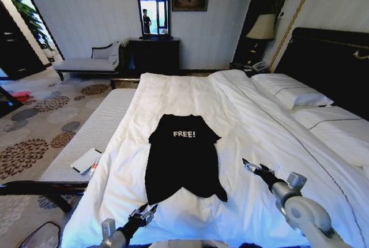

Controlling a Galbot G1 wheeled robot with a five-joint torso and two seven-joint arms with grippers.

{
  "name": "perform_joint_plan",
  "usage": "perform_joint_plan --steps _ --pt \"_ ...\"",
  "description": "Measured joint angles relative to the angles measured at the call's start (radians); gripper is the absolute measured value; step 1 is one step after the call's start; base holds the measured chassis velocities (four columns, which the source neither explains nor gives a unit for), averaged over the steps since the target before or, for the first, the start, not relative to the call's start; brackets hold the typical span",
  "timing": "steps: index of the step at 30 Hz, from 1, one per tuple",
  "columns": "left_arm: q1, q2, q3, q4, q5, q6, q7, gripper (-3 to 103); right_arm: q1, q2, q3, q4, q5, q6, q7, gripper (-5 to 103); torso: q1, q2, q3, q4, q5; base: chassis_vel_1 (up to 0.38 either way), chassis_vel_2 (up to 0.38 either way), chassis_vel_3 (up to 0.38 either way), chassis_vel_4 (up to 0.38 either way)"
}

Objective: Fold the clothes on the bed.

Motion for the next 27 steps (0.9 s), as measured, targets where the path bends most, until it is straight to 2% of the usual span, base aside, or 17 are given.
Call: perform_joint_plan --steps 14,16,17,20,21,22,23,25,27 --pt "-0.044 -0.024 0.024 0.023 -0.019 0.008 -0.01 41 -0.004 -0.002 0.002 0.003 0.002 0.0 0.001 100 0.0 0.0 0.0 0.0001 0.0 0.0 0.0 0.0 0.0" --pt "-0.044 -0.032 0.024 0.026 -0.017 0.008 -0.01 30 -0.004 -0.001 0.002 0.004 0.002 0.0 0.002 100 0.0 0.0 0.0 0.0001 0.0 0.0 0.0 0.0 0.0" --pt "-0.044 -0.032 0.024 0.026 -0.017 0.008 -0.01 30 -0.004 -0.001 0.002 0.004 0.002 0.0 0.002 100 0.0 0.0 0.0 0.0001 0.0 0.0 0.0 0.0 0.0" --pt "-0.043 -0.044 0.022 0.027 -0.013 0.007 -0.009 15 -0.009 0.004 0.0 0.007 -0.001 0.0 0.002 100 0.0 0.0 0.0 0.0001 -0.0001 0.0 0.0 0.0 0.0" --pt "-0.043 -0.044 0.022 0.027 -0.013 0.007 -0.009 15 -0.009 0.004 0.0 0.007 -0.001 0.0 0.002 100 0.0 0.0 0.0 0.0001 -0.0001 0.0 0.0 0.0 0.0" --pt "-0.041 -0.045 0.021 0.027 -0.011 0.007 -0.009 9 -0.01 0.005 0.0 0.007 -0.002 0.0 0.002 100 0.0 0.0 0.0 0.0001 0.0 0.0 0.0 0.0 0.0" --pt "-0.039 -0.045 0.02 0.027 -0.01 0.006 -0.008 9 -0.012 0.006 0.0 0.007 -0.003 0.0 0.002 100 0.0 0.0 0.0 0.0001 0.0 0.0 0.0 0.0 0.0" --pt "-0.035 -0.046 0.02 0.024 -0.008 0.005 -0.008 2 -0.015 0.008 -0.001 0.008 -0.006 0.0 0.001 100 0.0 0.0 0.0 0.0001 0.0 0.0 0.0 0.0 0.0" --pt "-0.034 -0.047 0.02 0.023 -0.006 0.004 -0.008 0 -0.016 0.009 -0.001 0.009 -0.008 0.0 0.0 100 0.0 0.0 0.0 0.0001 0.0 0.0 0.0 0.0 0.0"
